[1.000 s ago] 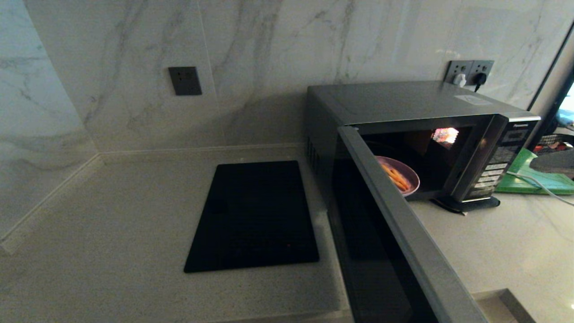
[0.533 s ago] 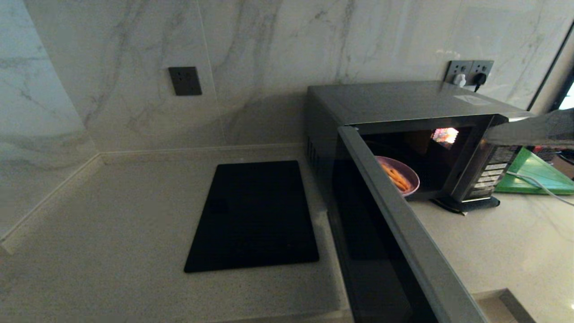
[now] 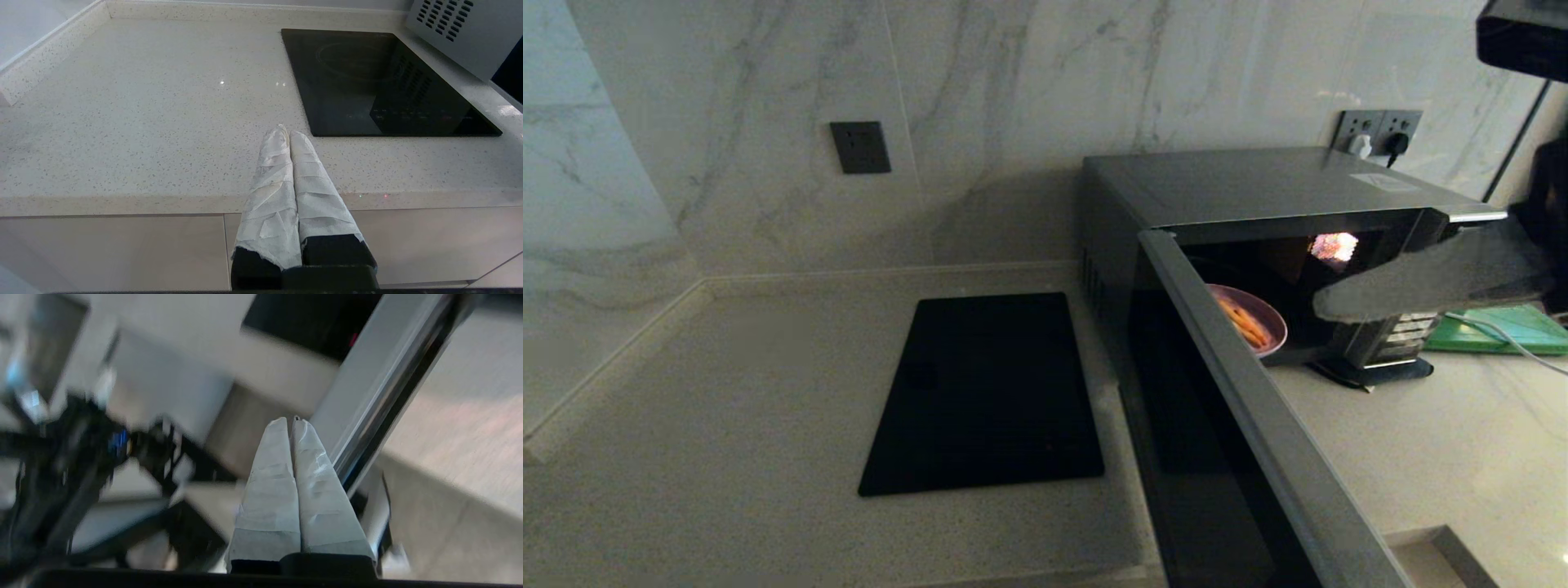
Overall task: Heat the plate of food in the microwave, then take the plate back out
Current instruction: Close the microwave oven
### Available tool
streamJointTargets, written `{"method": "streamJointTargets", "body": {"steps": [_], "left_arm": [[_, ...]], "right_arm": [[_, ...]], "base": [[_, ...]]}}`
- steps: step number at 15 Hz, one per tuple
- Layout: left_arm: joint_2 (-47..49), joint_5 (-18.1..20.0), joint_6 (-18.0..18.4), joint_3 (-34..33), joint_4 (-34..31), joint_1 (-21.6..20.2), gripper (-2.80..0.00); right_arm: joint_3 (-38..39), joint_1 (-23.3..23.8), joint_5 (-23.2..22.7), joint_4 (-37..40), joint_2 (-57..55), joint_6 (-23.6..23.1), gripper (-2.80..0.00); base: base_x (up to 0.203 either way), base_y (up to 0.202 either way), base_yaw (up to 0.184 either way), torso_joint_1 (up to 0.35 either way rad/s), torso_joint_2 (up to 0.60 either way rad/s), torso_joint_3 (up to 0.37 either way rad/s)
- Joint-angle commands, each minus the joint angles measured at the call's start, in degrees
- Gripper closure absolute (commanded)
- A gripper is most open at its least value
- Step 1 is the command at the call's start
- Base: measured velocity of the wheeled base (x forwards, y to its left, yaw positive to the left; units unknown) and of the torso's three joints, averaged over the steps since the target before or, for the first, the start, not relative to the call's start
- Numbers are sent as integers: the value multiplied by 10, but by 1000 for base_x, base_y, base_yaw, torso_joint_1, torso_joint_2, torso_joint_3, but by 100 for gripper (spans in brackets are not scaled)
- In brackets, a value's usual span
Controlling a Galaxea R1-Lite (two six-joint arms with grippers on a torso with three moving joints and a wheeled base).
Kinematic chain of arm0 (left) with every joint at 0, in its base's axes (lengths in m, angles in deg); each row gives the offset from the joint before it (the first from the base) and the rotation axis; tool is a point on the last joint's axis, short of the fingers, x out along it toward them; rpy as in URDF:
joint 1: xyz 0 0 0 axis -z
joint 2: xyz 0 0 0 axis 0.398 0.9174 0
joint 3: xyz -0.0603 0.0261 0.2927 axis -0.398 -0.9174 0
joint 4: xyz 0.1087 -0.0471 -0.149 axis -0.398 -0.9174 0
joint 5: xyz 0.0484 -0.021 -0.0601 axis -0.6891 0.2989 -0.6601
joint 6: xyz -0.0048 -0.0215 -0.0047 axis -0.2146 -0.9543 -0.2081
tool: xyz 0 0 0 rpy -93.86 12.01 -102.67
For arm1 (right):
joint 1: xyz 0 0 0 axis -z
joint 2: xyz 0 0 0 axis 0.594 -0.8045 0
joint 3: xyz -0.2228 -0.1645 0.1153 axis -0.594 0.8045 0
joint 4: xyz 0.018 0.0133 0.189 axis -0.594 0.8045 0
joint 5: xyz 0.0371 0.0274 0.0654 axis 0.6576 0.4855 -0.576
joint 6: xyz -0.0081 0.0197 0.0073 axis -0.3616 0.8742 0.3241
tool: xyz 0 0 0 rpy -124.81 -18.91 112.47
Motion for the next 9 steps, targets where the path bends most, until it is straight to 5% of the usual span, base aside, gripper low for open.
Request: {"method": "streamJointTargets", "body": {"steps": [1,9], "left_arm": [[1,0,0,0,0,0,0],[1,0,0,0,0,0,0]], "right_arm": [[-40,-31,0,70,-34,1,0],[-74,-70,-2,142,-78,5,0]], "base": [[0,0,0,0,0,0],[0,0,0,0,0,0]]}}
